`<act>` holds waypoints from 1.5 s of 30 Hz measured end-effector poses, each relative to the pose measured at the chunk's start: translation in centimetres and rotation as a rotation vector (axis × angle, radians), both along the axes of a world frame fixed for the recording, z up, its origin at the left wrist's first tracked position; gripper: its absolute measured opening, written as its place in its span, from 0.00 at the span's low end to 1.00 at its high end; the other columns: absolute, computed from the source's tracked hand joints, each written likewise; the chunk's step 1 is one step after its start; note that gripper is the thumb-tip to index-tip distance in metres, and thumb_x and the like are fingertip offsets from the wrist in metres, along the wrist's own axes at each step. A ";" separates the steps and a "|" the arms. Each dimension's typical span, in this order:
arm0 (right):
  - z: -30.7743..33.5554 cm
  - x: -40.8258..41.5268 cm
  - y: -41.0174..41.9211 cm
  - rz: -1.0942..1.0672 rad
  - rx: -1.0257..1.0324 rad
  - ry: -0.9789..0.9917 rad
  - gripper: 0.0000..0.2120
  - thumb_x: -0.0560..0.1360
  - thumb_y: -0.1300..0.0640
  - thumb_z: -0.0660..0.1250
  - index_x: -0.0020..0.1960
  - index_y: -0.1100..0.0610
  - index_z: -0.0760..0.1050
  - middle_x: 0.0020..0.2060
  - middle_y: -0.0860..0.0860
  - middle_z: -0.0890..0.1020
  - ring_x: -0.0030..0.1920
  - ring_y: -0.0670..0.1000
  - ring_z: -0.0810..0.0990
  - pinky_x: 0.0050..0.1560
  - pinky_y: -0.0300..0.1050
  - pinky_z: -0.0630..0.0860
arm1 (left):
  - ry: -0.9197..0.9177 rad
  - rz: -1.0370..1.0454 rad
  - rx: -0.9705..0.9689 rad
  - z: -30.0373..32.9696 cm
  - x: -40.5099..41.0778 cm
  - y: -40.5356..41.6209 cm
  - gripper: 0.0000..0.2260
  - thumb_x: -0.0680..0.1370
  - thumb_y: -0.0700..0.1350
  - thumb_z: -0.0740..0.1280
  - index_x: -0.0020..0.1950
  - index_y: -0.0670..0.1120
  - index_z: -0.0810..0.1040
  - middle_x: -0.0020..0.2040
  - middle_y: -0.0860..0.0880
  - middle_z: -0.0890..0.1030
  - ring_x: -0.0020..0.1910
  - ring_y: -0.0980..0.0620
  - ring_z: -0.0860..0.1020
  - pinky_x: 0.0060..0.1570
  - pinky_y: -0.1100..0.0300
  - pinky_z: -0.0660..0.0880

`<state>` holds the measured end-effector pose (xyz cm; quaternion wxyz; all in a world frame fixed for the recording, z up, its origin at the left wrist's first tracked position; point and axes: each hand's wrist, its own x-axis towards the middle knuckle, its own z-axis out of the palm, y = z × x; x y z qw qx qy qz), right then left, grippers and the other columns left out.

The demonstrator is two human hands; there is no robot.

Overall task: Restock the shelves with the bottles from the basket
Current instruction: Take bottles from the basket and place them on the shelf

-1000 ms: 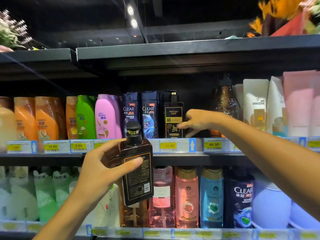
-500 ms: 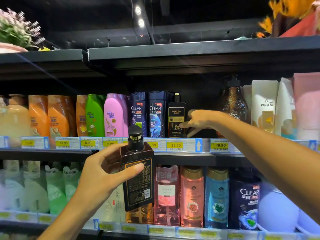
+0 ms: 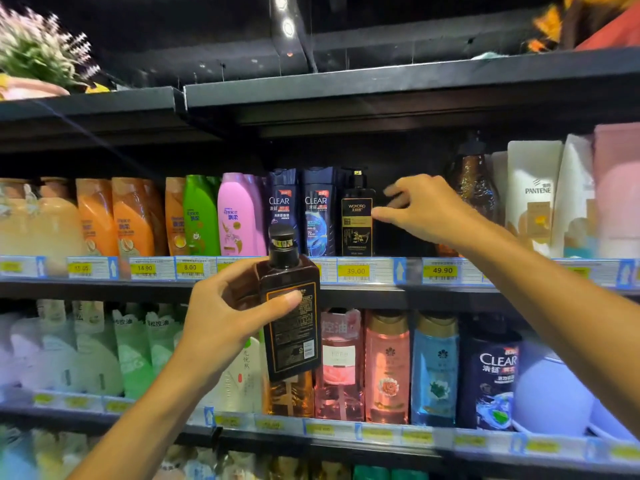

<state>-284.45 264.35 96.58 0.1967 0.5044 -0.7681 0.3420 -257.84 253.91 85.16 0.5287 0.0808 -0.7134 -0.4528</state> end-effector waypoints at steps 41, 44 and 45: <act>-8.8 4.6 7.9 0.877 -0.151 -0.746 0.16 0.79 0.59 0.67 0.67 0.58 0.77 0.40 0.45 0.85 0.33 0.39 0.80 0.34 0.29 0.73 | -0.181 -0.608 -0.071 7.5 -7.0 -0.4 0.18 0.61 0.57 0.83 0.46 0.55 0.85 0.49 0.53 0.86 0.50 0.55 0.85 0.47 0.63 0.80; -7.8 3.7 8.2 0.765 -0.292 -0.630 0.17 0.76 0.55 0.70 0.64 0.56 0.80 0.53 0.50 0.87 0.51 0.48 0.84 0.54 0.48 0.82 | -0.130 -0.463 -0.083 8.3 -7.5 -0.8 0.20 0.69 0.49 0.80 0.60 0.52 0.82 0.58 0.47 0.85 0.60 0.48 0.83 0.53 0.57 0.80; -7.1 3.5 8.3 0.724 -0.351 -0.584 0.18 0.75 0.55 0.69 0.64 0.56 0.80 0.55 0.51 0.86 0.55 0.50 0.84 0.58 0.50 0.81 | -0.116 -0.390 -0.084 8.6 -7.6 -0.9 0.21 0.71 0.46 0.79 0.62 0.50 0.80 0.59 0.47 0.85 0.60 0.48 0.83 0.55 0.54 0.80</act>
